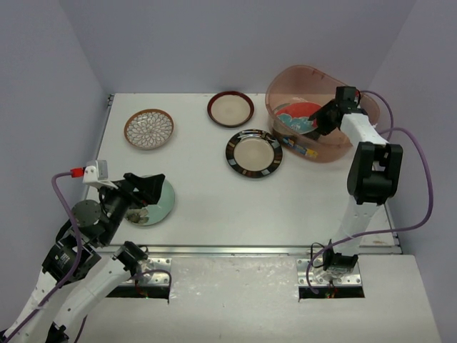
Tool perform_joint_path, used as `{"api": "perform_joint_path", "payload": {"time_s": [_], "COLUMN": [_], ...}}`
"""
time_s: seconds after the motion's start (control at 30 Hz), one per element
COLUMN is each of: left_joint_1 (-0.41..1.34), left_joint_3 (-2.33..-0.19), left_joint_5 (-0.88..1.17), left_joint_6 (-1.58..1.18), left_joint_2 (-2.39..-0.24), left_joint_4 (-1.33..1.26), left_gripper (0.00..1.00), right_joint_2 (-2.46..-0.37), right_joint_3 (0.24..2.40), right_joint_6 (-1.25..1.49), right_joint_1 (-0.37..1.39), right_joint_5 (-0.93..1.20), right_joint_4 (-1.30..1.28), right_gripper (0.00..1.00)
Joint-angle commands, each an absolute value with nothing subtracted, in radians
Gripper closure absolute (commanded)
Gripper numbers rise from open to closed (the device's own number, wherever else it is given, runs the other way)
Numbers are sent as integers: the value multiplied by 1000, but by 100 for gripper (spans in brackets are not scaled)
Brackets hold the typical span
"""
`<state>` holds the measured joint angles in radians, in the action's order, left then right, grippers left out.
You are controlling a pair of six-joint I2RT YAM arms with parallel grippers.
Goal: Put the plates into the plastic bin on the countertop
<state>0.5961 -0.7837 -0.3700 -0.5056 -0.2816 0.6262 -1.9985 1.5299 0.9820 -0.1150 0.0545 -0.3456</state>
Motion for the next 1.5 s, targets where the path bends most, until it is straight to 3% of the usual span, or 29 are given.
{"api": "perform_joint_path", "payload": {"time_s": [0.0,0.13,0.23,0.47,0.53,0.6,0.73,0.83,1.23,1.4,1.47], "left_joint_1": [609,612,618,623,626,626,629,634,638,638,638], "left_joint_3": [-785,-784,-782,-785,-784,-785,-785,-785,-787,-792,-793], "left_joint_5": [-377,-379,-383,-388,-390,-388,-390,-393,-407,-425,-428], "left_joint_6": [-511,-512,-513,-517,-517,-517,-517,-517,-525,-537,-538], "left_joint_2": [-264,-257,-253,-253,-253,-255,-251,-249,-261,-283,-290], "left_joint_4": [597,597,598,601,601,601,601,601,607,622,624], "left_gripper": [0,0,0,0,0,0,0,0,0,0,0], "right_joint_2": [-2043,-2074,-2130,-2182,-2183,-2209,-2207,-2117,-1737,-1397,-1213], "right_joint_3": [1605,1620,1687,1778,1794,1848,1899,1849,1797,1461,1163], "right_joint_6": [949,931,922,884,871,861,874,900,770,751,796], "right_joint_1": [-106,-99,-98,-73,-69,-68,-65,-50,121,233,236], "right_joint_5": [87,100,124,102,114,139,87,-26,-164,-47,99], "right_joint_4": [-375,-406,-485,-573,-575,-620,-724,-747,-681,-489,-264], "right_gripper": [53,46,36,31,25,12,9,1,1,1,1]}}
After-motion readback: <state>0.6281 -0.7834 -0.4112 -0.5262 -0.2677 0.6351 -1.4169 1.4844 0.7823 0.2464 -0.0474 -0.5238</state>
